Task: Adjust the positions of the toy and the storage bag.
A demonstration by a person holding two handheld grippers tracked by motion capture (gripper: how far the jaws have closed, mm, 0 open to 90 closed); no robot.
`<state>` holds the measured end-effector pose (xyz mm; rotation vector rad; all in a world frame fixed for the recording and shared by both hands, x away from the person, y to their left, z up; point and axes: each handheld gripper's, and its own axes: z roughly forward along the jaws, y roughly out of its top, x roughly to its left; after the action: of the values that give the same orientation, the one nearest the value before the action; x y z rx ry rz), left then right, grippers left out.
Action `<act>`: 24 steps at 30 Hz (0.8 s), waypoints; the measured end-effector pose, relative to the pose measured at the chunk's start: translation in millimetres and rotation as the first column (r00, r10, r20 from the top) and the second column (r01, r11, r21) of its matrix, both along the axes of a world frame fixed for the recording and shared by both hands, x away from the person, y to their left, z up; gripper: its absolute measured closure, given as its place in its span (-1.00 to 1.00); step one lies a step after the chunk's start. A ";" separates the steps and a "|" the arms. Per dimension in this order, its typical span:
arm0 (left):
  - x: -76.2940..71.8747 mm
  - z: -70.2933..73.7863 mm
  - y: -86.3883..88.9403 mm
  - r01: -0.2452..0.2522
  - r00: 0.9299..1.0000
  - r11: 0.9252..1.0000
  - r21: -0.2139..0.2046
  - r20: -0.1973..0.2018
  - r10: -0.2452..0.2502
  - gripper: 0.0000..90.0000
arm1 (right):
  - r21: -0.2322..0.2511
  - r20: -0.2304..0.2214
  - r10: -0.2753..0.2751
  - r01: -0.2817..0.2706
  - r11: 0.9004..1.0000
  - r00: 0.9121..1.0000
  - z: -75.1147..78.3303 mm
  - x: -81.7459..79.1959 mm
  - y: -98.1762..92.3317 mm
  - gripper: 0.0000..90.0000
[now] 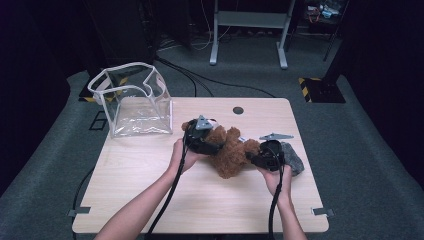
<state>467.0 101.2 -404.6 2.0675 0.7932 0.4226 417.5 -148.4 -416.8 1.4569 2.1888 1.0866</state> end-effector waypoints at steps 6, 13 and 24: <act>2.9 -12.5 1.5 0.032 0.999 0.999 0.007 -0.002 -0.032 0.54 | 0.014 -0.008 0.004 -0.004 1.000 1.000 -0.5 -2.4 -0.7 0.40; -6.7 -26.8 26.3 0.009 1.000 0.999 -0.035 -0.002 -0.009 0.66 | 0.051 0.018 0.014 -0.015 0.999 1.000 4.0 -10.6 -15.0 -0.15; -16.0 -41.2 49.3 -0.006 1.000 0.997 -0.076 -0.016 0.005 0.67 | 0.132 0.065 -0.060 0.051 0.990 0.996 15.8 -15.6 -43.0 -0.66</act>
<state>450.9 150.5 -445.8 2.0004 0.8122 0.3736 401.8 -191.4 -401.1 1.5003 2.0527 1.2618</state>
